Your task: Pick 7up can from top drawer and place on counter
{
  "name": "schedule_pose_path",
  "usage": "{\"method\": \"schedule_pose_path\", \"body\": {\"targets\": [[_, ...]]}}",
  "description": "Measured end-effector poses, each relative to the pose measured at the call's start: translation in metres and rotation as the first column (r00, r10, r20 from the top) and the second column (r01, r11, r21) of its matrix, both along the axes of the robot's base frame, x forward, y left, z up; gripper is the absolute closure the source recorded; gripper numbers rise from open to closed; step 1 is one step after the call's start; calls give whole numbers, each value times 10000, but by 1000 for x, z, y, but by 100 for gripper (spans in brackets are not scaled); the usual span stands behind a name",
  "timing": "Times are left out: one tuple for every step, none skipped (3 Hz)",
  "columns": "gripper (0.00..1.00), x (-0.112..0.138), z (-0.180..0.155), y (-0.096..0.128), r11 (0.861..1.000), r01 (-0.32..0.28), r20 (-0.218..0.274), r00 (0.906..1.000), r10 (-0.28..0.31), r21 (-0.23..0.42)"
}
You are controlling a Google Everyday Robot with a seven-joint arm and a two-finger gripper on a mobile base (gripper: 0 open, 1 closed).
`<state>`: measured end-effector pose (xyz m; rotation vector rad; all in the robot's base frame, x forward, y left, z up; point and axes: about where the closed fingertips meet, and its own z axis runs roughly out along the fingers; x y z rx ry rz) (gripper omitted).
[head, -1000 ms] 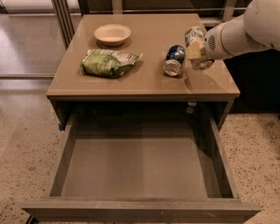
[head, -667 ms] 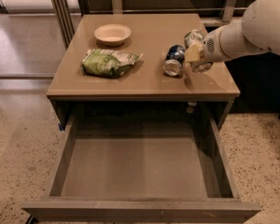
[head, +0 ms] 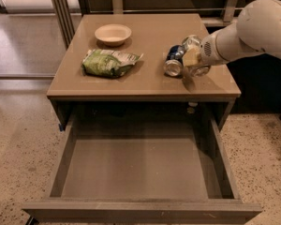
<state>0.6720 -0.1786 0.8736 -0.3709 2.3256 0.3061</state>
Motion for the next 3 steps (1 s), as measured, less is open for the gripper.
{"method": "schedule_pose_path", "body": {"targets": [[58, 0, 0, 0, 10000, -5, -13, 10000, 5, -4], [36, 0, 0, 0, 10000, -5, -14, 10000, 5, -4], [12, 0, 0, 0, 10000, -6, -14, 10000, 6, -4]]}}
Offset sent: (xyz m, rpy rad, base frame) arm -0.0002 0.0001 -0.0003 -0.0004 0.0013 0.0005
